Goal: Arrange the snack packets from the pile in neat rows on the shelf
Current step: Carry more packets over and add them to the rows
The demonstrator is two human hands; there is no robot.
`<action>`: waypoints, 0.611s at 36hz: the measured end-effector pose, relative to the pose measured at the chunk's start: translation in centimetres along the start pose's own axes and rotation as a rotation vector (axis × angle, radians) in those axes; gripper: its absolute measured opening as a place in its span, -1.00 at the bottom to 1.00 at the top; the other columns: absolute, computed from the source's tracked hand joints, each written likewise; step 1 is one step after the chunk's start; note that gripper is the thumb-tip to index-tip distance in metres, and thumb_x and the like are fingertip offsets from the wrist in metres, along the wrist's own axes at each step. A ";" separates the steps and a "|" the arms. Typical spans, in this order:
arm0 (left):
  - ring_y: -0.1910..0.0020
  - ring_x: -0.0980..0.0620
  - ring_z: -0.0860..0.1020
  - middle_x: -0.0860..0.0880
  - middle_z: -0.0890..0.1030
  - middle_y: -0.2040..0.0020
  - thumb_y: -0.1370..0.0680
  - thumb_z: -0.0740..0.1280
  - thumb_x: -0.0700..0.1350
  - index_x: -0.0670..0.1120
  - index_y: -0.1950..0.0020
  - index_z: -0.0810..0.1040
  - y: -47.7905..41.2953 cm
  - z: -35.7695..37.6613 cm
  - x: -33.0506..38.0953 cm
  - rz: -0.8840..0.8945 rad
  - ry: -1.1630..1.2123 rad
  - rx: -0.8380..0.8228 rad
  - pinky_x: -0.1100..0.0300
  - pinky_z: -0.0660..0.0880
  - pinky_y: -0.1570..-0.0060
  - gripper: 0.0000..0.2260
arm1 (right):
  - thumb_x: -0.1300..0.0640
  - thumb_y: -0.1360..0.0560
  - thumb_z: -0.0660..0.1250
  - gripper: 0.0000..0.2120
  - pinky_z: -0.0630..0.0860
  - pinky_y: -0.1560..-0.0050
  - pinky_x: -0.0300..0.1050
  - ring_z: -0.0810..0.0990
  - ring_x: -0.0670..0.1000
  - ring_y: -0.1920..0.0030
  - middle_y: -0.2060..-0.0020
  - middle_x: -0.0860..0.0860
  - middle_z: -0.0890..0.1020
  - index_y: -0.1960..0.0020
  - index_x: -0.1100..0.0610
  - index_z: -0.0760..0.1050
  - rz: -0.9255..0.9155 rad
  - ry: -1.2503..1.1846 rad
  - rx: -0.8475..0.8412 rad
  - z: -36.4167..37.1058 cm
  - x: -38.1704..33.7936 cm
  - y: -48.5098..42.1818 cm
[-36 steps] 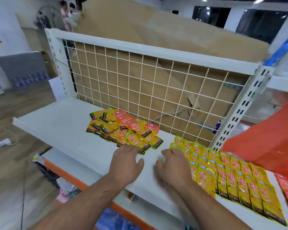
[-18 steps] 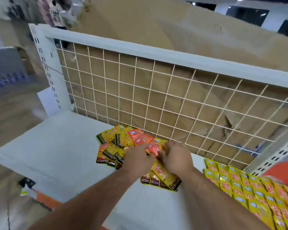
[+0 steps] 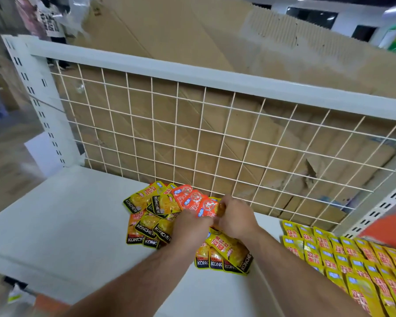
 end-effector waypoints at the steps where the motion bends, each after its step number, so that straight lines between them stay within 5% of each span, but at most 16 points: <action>1: 0.36 -0.03 0.43 -0.03 0.48 0.39 -0.43 0.38 -0.21 -0.04 0.36 0.37 0.0 0.0 -0.1 -0.012 0.005 -0.002 0.14 0.33 0.31 -0.75 | -0.17 -0.34 0.45 -0.58 0.52 -0.06 -0.02 0.59 0.11 -0.09 0.00 0.00 0.65 -0.10 0.00 0.49 0.008 -0.011 0.005 0.0 0.0 0.0; 5: 0.34 -0.04 0.43 -0.03 0.49 0.35 -0.45 0.39 -0.21 -0.02 0.29 0.39 0.0 0.1 -0.1 -0.047 0.035 -0.014 0.15 0.32 0.28 -0.79 | -0.07 -0.35 0.47 -0.64 0.51 0.00 -0.12 0.62 0.07 -0.05 0.03 -0.02 0.67 -0.10 -0.02 0.54 0.072 -0.122 -0.044 -0.4 0.1 0.0; 10: 0.37 -0.03 0.40 -0.02 0.45 0.40 -0.43 0.37 -0.24 -0.06 0.31 0.40 0.4 0.0 0.0 -0.052 0.015 0.007 0.15 0.30 0.31 -0.81 | 0.11 -0.36 0.55 -0.82 0.58 0.27 -0.04 0.61 -0.05 0.40 0.25 0.02 0.72 0.08 0.12 0.64 0.206 -0.691 -0.173 0.1 1.4 0.1; 16: 0.45 0.03 0.45 0.05 0.52 0.46 -0.45 0.38 -0.25 -0.11 0.30 0.55 1.7 0.5 0.9 0.024 -0.017 0.073 0.31 0.30 0.46 -0.87 | 0.28 -0.42 0.51 -0.80 0.65 0.06 0.08 0.71 0.20 0.11 0.13 0.15 0.73 -0.04 0.24 0.65 0.202 -1.068 -0.248 -0.6 2.4 2.0; 22: 0.37 0.00 0.53 0.00 0.63 0.35 -0.43 0.40 -0.25 -0.11 0.31 0.61 4.9 1.5 2.0 0.110 -0.036 0.169 0.22 0.40 0.35 -0.87 | 0.27 -0.45 0.48 -0.85 0.64 0.01 0.09 0.71 0.16 0.15 0.13 0.16 0.73 -0.02 0.23 0.63 0.157 -1.163 -0.281 -1.5 4.0 4.5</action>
Point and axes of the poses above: each hand's wrist, its own y-axis away from the middle knuckle, its own z-axis out of the palm, x = y × z, the point moved 5 cm from there along -y, towards the middle knuckle
